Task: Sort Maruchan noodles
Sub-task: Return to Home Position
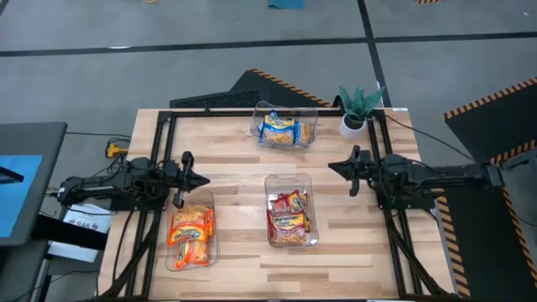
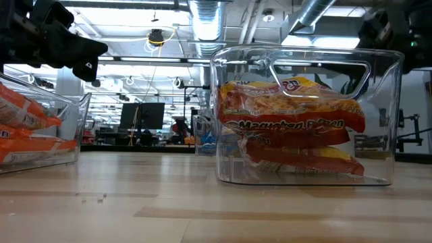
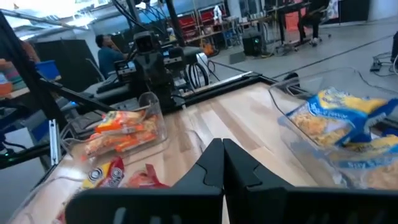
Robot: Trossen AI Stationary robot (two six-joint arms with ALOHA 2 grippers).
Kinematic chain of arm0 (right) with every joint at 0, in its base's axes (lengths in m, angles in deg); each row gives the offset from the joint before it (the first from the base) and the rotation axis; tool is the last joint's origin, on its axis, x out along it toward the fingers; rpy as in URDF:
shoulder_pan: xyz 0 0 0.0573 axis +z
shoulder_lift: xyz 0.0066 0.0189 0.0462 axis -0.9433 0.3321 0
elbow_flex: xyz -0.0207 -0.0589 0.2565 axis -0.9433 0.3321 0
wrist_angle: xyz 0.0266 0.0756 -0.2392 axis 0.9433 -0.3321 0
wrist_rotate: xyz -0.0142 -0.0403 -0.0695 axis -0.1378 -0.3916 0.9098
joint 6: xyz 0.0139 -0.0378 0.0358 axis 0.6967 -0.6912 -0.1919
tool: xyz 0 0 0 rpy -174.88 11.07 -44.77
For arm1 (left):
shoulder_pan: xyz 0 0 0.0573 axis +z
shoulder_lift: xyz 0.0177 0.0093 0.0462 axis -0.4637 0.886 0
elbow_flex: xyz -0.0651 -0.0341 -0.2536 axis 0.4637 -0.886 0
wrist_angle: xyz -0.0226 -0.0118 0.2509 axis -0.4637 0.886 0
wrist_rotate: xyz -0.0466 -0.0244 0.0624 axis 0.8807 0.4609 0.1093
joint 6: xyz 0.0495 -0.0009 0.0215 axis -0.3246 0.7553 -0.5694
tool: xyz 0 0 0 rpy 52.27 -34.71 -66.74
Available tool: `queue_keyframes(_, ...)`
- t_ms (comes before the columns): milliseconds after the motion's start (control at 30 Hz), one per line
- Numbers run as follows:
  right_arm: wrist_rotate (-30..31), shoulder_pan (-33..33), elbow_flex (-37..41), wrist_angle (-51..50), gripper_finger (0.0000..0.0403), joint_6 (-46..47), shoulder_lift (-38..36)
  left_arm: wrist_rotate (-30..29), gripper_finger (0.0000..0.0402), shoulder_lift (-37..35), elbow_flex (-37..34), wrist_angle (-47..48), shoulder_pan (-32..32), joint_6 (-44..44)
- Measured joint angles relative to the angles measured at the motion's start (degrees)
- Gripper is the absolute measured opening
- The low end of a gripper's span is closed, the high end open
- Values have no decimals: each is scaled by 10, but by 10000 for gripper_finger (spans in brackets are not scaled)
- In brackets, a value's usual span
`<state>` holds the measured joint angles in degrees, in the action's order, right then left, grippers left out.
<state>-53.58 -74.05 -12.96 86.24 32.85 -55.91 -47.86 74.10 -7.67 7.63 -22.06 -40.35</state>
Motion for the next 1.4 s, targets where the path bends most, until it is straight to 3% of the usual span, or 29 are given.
queue_keyframes(200, -32, -40, 36, 16, 15, 5, 2, 16, 0, 0, 0, 5, 0, -3)
queue_keyframes(467, -30, -22, 36, -3, 19, -27, 2, -2, 0, 0, 0, 33, 0, -22)
queue_keyframes(933, -29, -22, 37, -131, 32, 12, 2, -4, 0, 1, -1, 37, 0, -37)
queue_keyframes(1400, -29, -22, 37, -140, 33, 37, 2, -6, 0, 1, -1, 37, 0, -52)
